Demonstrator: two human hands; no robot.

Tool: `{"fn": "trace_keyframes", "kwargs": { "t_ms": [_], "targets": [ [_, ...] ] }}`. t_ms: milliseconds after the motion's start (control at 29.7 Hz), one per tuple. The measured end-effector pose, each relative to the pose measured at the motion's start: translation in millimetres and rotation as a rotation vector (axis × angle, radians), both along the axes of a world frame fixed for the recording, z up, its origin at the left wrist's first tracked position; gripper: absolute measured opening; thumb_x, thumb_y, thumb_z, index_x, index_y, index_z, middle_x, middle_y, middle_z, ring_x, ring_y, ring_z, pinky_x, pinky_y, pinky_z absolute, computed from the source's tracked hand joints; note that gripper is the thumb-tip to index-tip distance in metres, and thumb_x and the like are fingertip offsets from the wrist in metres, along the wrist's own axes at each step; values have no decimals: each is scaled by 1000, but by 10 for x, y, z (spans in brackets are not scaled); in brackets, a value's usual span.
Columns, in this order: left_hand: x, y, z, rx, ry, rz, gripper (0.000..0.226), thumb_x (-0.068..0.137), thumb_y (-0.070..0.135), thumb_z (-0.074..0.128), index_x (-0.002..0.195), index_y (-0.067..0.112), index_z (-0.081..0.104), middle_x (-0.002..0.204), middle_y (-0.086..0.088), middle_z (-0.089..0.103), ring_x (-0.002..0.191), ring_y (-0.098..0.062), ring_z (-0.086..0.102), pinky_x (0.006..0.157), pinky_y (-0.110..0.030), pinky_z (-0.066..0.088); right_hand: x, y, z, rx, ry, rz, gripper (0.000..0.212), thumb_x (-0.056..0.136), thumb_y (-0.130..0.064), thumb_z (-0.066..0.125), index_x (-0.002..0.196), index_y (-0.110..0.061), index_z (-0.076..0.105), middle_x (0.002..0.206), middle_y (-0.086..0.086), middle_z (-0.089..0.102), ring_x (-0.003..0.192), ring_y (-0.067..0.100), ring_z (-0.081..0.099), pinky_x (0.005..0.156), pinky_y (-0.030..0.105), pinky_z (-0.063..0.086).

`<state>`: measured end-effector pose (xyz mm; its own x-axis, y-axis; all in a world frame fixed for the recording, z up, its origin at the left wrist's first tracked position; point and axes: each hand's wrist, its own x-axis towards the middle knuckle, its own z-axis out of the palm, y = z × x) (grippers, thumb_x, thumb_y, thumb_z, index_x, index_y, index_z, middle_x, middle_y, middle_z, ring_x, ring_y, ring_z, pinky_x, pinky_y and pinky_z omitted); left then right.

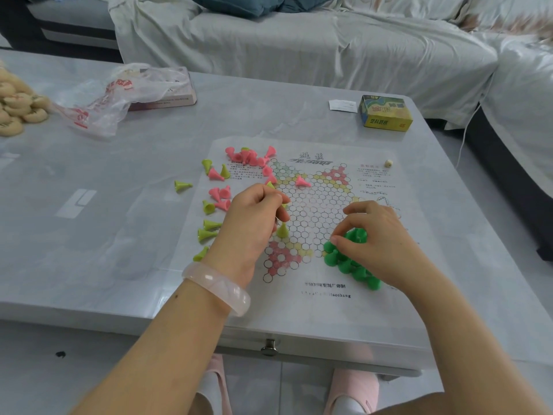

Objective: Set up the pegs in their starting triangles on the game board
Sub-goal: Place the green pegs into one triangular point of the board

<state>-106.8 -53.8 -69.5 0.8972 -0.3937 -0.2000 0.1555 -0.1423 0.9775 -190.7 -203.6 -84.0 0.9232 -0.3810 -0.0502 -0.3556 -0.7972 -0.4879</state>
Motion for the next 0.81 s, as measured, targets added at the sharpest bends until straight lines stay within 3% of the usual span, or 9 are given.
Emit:
{"fn": "trace_keyframes", "kwargs": {
  "t_ms": [270, 371, 539, 640, 809],
  "targets": [
    [14, 0, -9, -24, 2, 0, 23, 91, 8, 40, 81, 13, 60, 66, 0, 55, 57, -10, 41, 53, -19, 33, -10, 0, 16, 15, -33, 19, 6, 84, -30, 60, 87, -30, 64, 127, -7, 46, 125, 16, 32, 95, 26, 21],
    [9, -16, -7, -129, 93, -19, 28, 92, 2, 33, 85, 10, 59, 70, -5, 60, 58, -14, 51, 51, -19, 45, -7, 26, 38, 44, -180, 24, 7, 84, -29, 59, 89, -30, 64, 117, -11, 50, 117, 9, 40, 96, 24, 26],
    [-35, -35, -6, -324, 324, -96, 24, 96, 5, 35, 89, 4, 57, 81, -12, 69, 64, -15, 68, 66, -24, 58, 34, 165, 29, 44, -449, 159, 15, 82, -26, 65, 97, -25, 64, 101, -16, 56, 102, 0, 48, 89, 22, 40],
    [-49, -31, -17, -311, 327, -102, 24, 97, 10, 35, 88, 5, 57, 85, -11, 71, 64, -14, 69, 67, -26, 57, 59, 207, 26, 60, -520, 185, 20, 81, -31, 62, 100, -25, 64, 99, -14, 57, 98, 1, 50, 85, 20, 42],
    [-71, -44, -46, -238, 260, -154, 15, 95, 12, 44, 88, 10, 57, 87, -11, 70, 66, -12, 68, 66, -24, 57, 83, 261, 8, 103, -540, 162, 13, 81, -33, 61, 85, -23, 67, 86, -10, 60, 88, 7, 54, 77, 25, 44]
  ]
}}
